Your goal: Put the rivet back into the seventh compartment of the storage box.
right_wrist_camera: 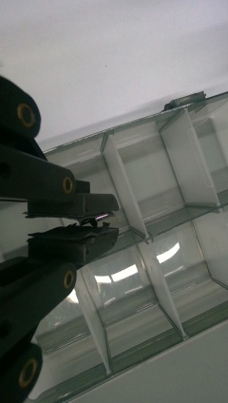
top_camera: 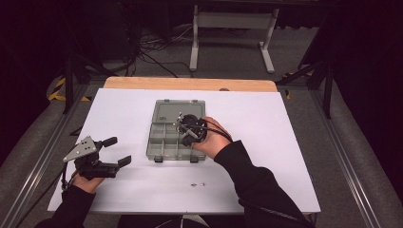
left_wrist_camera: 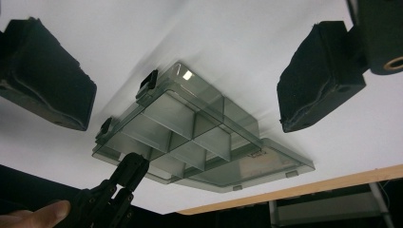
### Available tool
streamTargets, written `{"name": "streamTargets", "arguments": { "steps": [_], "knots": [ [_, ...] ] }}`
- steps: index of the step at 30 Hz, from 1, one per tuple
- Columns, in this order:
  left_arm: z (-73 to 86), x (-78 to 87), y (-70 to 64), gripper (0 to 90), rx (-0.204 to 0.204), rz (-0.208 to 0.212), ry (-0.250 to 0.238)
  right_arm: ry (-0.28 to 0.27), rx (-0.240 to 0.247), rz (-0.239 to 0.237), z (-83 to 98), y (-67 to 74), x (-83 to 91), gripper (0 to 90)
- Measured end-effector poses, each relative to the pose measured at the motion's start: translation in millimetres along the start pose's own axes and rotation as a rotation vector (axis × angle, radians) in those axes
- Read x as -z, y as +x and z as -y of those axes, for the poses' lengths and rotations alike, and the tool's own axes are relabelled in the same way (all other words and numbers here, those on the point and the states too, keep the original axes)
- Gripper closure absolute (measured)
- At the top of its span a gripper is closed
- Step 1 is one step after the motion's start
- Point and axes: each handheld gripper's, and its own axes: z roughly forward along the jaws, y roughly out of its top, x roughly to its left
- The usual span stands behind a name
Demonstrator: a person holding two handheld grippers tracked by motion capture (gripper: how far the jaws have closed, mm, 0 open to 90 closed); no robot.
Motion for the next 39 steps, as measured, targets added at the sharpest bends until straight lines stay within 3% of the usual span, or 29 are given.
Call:
{"name": "streamTargets", "arguments": {
  "steps": [28,39],
  "knots": [
    [0.1,-0.2,0.1,6.3,0.001,0.004,0.003,0.047,0.015,-0.012,-1.3,1.0,-23.2,82.6],
    [0.1,-0.3,0.0,6.3,0.001,0.003,0.001,-0.023,0.020,0.022,-2.9,6.7,-3.4,58.8]
  ]
}}
